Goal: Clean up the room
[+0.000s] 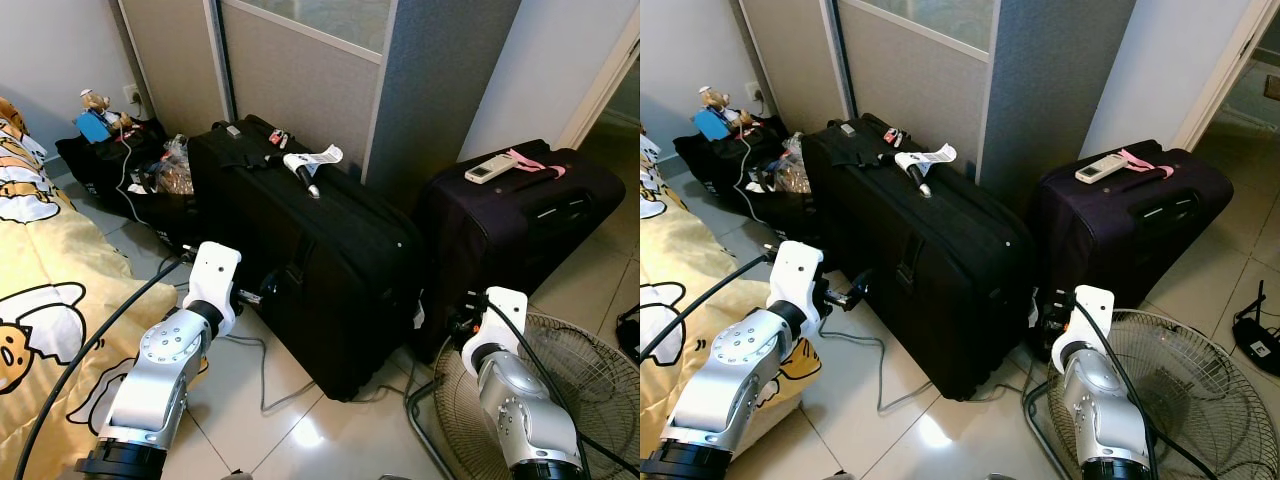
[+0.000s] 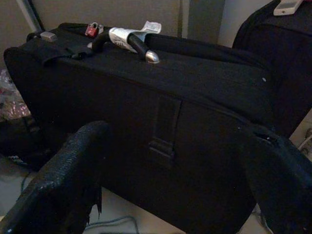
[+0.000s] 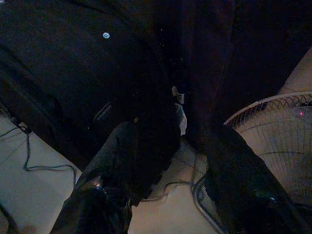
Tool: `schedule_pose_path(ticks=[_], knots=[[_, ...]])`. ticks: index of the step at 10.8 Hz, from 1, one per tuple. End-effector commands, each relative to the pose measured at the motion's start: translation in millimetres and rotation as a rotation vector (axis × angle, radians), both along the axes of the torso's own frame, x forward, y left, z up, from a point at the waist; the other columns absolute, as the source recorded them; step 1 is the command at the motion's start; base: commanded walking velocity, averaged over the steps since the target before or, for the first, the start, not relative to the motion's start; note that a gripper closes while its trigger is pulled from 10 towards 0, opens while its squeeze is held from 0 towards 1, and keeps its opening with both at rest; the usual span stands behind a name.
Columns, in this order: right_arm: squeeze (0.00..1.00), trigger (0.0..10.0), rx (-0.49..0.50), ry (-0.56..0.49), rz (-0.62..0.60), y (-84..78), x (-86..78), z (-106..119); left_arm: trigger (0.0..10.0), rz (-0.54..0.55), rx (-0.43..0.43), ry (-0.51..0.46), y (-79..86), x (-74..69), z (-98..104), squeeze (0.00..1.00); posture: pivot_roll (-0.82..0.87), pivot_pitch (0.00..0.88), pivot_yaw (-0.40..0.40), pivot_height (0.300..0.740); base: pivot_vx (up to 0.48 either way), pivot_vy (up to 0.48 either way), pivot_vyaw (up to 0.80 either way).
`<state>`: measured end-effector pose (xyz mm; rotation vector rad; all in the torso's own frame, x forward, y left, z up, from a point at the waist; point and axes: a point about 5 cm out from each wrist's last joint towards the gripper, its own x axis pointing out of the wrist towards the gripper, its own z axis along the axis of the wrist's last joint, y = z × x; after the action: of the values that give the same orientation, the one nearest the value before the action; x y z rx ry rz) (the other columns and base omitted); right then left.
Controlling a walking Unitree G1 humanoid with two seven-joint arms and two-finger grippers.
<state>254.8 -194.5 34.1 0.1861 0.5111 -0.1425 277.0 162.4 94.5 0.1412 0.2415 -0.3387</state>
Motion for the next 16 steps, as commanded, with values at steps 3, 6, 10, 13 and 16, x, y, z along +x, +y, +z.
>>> schedule_pose_path(ticks=[3,6,10,13,16], knots=[[0.0,10.0,-0.111,-0.223,0.13,34.0,-33.1,55,10.0,0.392,-0.047,0.04,31.7,-70.1,22,0.0,0.12,0.0,-0.056,0.74,0.0,0.0,0.0],[0.0,10.0,-0.111,-0.223,0.13,34.0,-33.1,55,10.0,0.392,-0.047,0.04,31.7,-70.1,22,0.0,0.12,0.0,-0.056,0.74,0.0,0.0,0.0],[0.0,10.0,-0.111,-0.223,0.13,34.0,-33.1,55,10.0,0.392,-0.047,0.04,31.7,-70.1,22,0.0,0.12,0.0,-0.056,0.74,0.0,0.0,0.0],[1.0,10.0,-0.035,-0.334,0.179,32.9,-10.1,62,10.0,0.309,-0.087,-0.012,16.9,-46.7,20,1.0,0.08,0.0,-0.052,0.74,0.0,0.0,0.0],[1.0,10.0,-0.031,-0.322,0.187,32.5,-14.9,65,10.0,0.345,-0.061,0.0,22.4,-54.1,27,1.0,0.07,0.0,-0.047,0.74,0.0,0.0,0.0]])
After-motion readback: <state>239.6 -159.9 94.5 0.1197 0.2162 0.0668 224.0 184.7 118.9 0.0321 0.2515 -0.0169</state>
